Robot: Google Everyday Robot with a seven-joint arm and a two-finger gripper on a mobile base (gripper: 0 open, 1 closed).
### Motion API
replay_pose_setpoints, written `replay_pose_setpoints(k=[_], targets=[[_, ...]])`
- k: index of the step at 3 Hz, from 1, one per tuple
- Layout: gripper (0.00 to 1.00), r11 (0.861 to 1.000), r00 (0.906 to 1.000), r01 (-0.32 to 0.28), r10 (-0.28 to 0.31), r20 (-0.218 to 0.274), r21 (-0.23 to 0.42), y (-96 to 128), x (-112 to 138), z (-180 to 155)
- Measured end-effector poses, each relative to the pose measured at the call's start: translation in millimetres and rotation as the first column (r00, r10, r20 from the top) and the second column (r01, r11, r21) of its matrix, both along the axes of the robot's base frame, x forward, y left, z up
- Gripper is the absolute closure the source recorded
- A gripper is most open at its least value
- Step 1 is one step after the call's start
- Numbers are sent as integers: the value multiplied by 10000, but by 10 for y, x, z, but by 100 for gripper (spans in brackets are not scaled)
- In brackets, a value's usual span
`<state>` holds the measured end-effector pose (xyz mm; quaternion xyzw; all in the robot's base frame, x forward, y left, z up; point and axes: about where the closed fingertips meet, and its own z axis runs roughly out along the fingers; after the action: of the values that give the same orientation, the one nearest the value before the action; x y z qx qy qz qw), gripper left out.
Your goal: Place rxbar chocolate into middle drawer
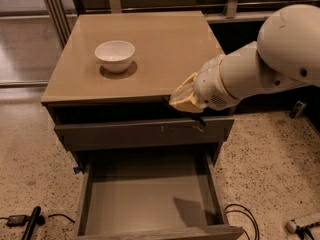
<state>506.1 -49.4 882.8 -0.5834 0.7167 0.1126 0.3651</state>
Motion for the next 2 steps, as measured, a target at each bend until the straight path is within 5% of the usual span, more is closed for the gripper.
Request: replay_pose_setpoints(k=[2], targets=[[100, 9939, 9946, -928, 953, -415, 591, 484, -335, -743]])
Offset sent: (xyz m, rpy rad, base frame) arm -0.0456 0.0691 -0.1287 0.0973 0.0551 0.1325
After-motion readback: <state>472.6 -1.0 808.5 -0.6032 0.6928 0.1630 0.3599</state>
